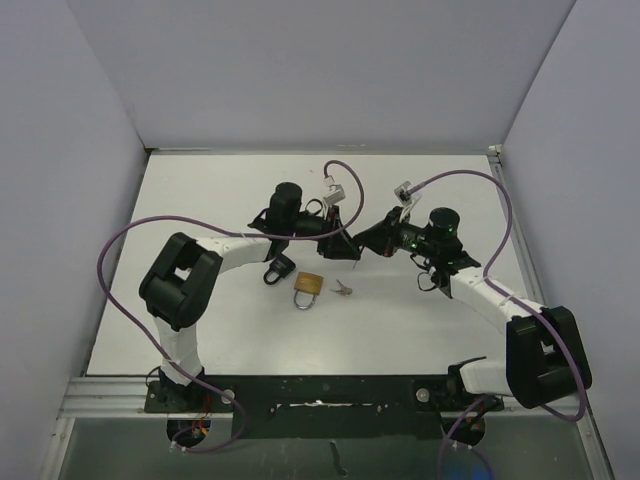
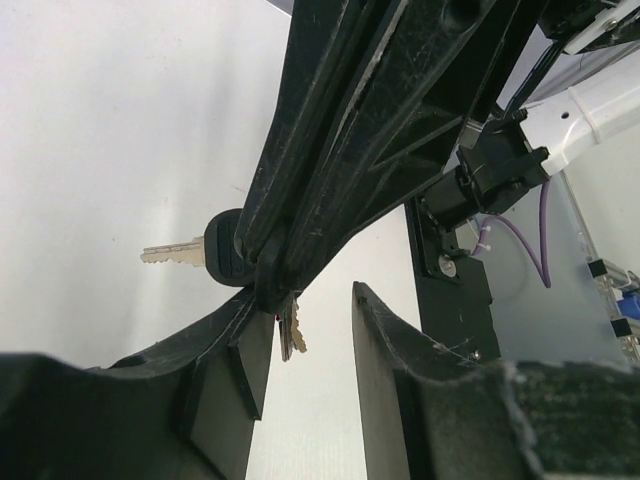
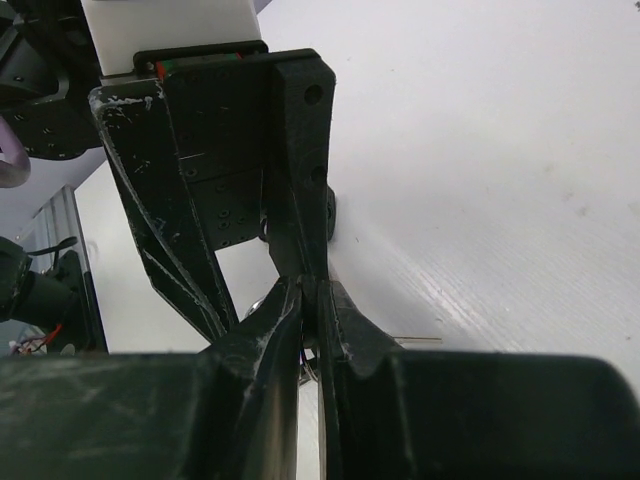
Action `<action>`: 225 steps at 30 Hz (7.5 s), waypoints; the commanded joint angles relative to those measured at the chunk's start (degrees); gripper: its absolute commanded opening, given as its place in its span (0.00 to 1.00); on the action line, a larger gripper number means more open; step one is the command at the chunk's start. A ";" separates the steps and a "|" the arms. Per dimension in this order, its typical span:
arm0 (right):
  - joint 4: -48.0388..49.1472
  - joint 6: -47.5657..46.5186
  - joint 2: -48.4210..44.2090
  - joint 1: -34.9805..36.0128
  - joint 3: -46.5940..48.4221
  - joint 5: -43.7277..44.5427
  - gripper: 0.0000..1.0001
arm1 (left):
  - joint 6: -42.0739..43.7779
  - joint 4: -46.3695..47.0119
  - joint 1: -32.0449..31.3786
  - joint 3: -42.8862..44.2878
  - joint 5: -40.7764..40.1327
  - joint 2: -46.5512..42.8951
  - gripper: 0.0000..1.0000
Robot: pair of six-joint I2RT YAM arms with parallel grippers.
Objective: Unlock with the key
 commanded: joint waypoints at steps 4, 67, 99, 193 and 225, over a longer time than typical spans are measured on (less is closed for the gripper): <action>6.90 5.65 -0.65 -0.29 -2.55 4.64 0.00 | -1.81 8.94 -0.24 -2.48 -1.30 -1.45 0.33; 6.27 5.35 -4.61 -1.24 -4.66 10.39 0.00 | -5.31 18.22 2.64 -15.68 -17.25 -8.10 0.98; 21.81 10.28 -7.12 -0.91 -12.95 21.22 0.00 | 5.04 -3.61 2.09 -31.81 -66.99 -26.53 0.94; 16.64 -1.64 -15.80 8.91 -11.01 32.09 0.00 | 32.51 60.53 -9.27 -39.20 -42.11 -9.07 0.00; 27.60 -4.38 -23.79 10.48 -20.20 32.29 0.00 | 40.28 60.44 -7.87 -37.63 -32.51 -13.82 0.00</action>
